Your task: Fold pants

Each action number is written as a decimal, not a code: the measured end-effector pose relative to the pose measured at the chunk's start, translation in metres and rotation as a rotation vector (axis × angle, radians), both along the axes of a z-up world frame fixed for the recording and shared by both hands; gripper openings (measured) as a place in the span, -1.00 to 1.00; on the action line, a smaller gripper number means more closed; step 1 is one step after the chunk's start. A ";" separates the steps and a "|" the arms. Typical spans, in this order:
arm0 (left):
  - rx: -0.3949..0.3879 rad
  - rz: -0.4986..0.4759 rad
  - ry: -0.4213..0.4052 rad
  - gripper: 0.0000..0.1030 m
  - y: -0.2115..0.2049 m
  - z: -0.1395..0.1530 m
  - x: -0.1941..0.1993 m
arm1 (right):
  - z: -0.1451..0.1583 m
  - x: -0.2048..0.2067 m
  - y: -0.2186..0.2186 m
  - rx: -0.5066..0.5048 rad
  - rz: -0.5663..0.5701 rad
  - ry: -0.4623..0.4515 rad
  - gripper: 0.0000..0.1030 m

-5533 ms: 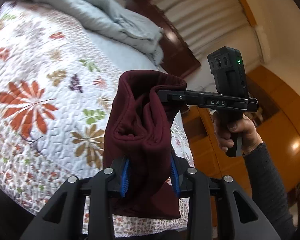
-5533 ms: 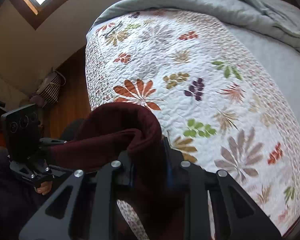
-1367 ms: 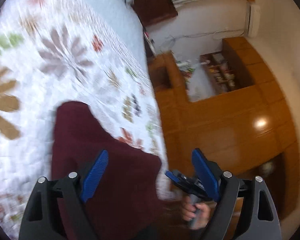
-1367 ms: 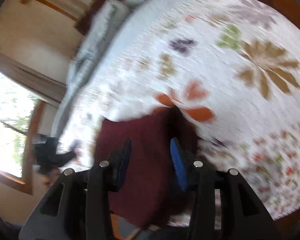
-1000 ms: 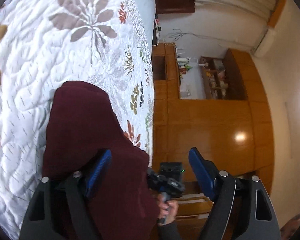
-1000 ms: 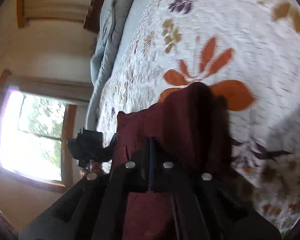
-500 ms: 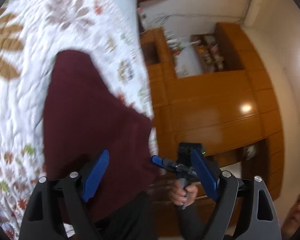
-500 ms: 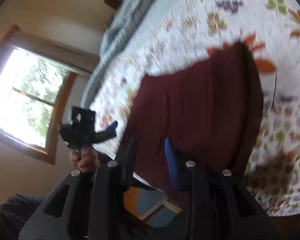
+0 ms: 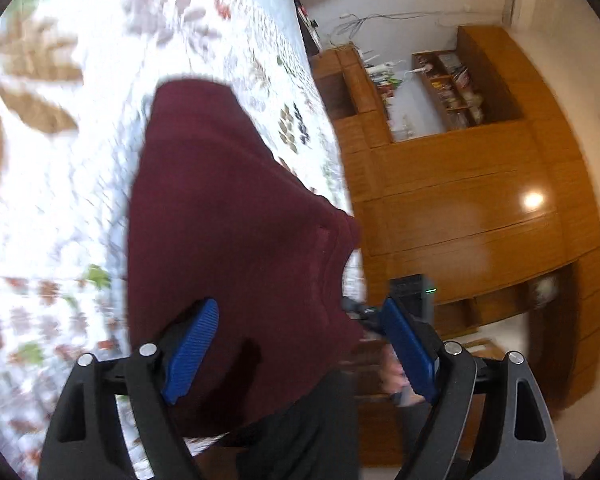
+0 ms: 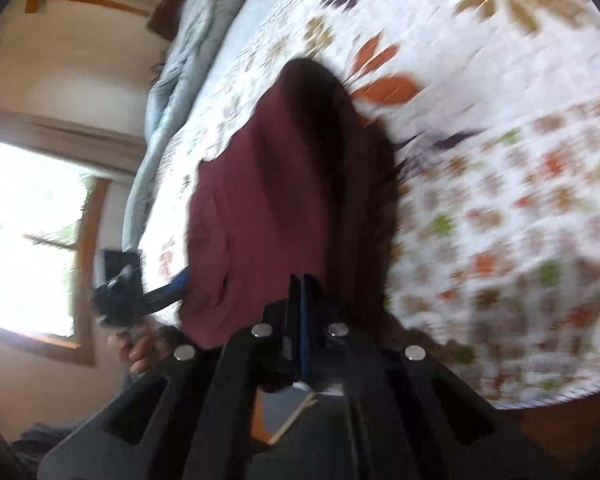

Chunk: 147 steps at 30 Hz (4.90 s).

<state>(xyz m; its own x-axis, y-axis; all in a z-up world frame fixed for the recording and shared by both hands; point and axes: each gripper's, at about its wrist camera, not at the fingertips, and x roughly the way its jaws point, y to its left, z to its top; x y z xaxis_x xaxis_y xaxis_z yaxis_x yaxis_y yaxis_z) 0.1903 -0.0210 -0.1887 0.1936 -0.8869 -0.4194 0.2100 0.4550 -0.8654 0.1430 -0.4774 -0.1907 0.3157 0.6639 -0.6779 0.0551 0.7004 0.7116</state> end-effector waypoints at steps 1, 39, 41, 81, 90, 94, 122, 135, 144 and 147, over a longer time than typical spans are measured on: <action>0.109 0.010 -0.062 0.64 -0.003 0.013 -0.007 | 0.003 0.001 -0.002 -0.005 -0.009 -0.002 -0.84; 0.314 0.038 0.170 0.73 0.030 0.004 0.043 | 0.009 0.048 0.012 -0.018 0.033 0.123 0.79; 0.269 0.018 0.194 0.74 0.031 -0.003 0.046 | 0.006 0.048 0.013 -0.020 0.043 0.139 0.80; 0.199 -0.025 0.232 -0.28 -0.009 -0.031 0.037 | 0.015 0.063 0.078 -0.057 0.160 0.080 -0.08; 0.140 -0.008 0.165 -0.32 0.006 0.007 0.028 | 0.060 0.057 0.101 -0.059 0.186 0.000 -0.22; 0.134 0.020 0.135 -0.32 0.028 0.025 0.028 | 0.072 0.067 0.122 -0.049 0.206 -0.029 -0.22; 0.234 0.373 0.249 -0.31 0.268 -0.033 0.223 | 0.002 0.356 0.389 -0.079 0.338 0.038 -0.16; 0.270 0.563 0.043 0.44 0.307 0.011 0.174 | 0.016 0.378 0.343 -0.165 0.147 -0.050 0.16; 0.043 0.426 -0.045 0.45 0.231 -0.001 0.137 | 0.032 0.400 0.464 0.016 0.321 -0.036 -0.29; -0.018 0.457 -0.059 0.45 0.236 -0.017 0.127 | -0.004 0.410 0.477 0.006 0.281 0.046 -0.45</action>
